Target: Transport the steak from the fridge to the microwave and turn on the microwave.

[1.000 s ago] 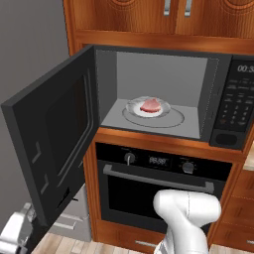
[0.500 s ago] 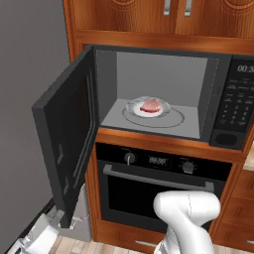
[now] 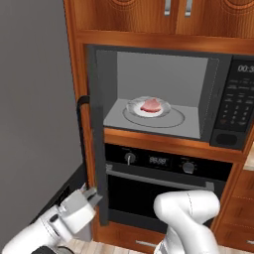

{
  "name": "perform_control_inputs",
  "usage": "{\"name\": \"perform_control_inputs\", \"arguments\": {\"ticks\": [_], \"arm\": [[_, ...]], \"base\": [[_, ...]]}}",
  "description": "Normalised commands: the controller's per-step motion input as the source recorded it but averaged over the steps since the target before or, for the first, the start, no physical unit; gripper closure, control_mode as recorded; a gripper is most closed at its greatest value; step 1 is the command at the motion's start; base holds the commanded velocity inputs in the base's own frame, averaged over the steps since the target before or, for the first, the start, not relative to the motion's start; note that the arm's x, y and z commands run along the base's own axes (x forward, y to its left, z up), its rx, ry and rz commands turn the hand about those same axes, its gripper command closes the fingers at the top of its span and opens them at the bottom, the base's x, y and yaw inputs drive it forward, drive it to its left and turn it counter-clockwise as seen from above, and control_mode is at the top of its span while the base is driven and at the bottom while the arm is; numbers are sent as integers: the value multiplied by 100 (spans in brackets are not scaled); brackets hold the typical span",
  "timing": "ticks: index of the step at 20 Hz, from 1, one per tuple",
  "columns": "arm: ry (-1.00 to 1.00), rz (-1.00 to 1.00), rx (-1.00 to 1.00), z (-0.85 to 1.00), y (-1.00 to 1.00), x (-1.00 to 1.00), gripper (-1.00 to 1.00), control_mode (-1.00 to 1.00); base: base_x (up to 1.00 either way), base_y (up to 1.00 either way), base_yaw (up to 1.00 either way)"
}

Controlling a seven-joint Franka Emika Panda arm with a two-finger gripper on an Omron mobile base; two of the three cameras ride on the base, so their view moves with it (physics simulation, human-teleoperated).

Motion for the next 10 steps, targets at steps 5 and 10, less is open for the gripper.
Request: {"name": "perform_control_inputs", "arguments": {"ticks": [5,10], "arm": [[5,-22,30,51,-100,59,-100,-100],[5,-18,32,56,-100,63,-100,-100]], "base": [[0,0,0],[0,0,0]]}}
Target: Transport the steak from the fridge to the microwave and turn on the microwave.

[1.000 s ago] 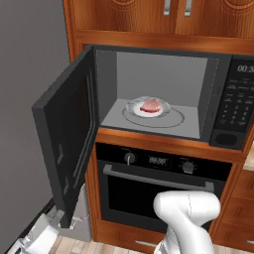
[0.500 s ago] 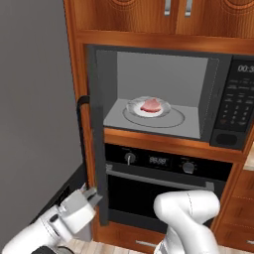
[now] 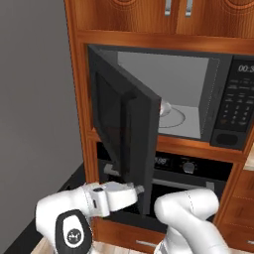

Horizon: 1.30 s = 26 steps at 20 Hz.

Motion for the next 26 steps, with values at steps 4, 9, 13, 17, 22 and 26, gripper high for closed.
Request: {"name": "perform_control_inputs", "arguments": {"ticks": [4,9,13,17,22,26], "arm": [[3,-10,35,55,-100,65,-100,-100],[3,-6,33,45,-100,82,-100,-100],[1,-3,32,37,-98,100,-100,-100],[-6,0,19,12,-68,100,-100,-100],[-17,10,16,8,-58,100,-100,-100],[-21,17,12,2,-60,92,-100,-100]], "base": [[0,0,0],[0,0,0],[0,0,0],[0,0,0],[0,0,0],[0,0,0]]}}
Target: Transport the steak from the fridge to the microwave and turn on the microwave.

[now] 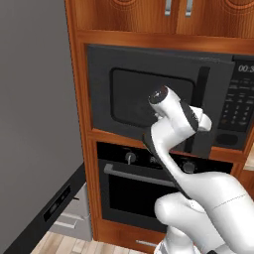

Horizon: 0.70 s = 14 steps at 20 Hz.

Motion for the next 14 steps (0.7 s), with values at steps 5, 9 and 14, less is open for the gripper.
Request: {"name": "perform_control_inputs", "arguments": {"ticks": [5,9,14], "arm": [[-23,16,5,1,-78,77,-100,-100],[-24,9,0,0,-71,68,-100,-100],[-21,4,0,0,-51,54,-100,-100]], "base": [[0,0,0],[0,0,0],[0,0,0]]}}
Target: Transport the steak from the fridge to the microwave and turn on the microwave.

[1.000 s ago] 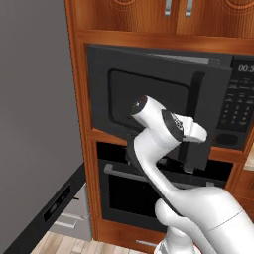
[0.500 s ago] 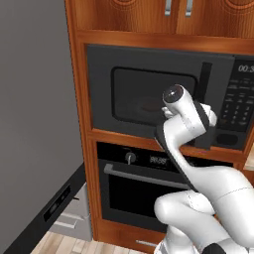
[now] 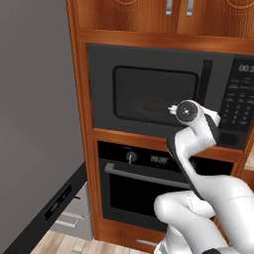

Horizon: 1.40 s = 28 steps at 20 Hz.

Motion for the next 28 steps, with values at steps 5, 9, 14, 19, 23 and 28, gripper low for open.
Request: {"name": "perform_control_inputs", "arguments": {"ticks": [5,9,14,19,23,28], "arm": [[-21,0,4,37,-13,-13,-100,-100],[-31,0,9,68,0,-75,-100,-100],[-21,2,4,45,18,-90,-100,-100],[-5,4,6,31,10,-99,-100,-100],[-3,6,16,4,-52,-100,-100,-100],[0,14,8,-24,-26,-59,-100,-100]], "base": [[0,0,0],[0,0,0],[0,0,0],[0,0,0],[0,0,0],[0,0,0]]}}
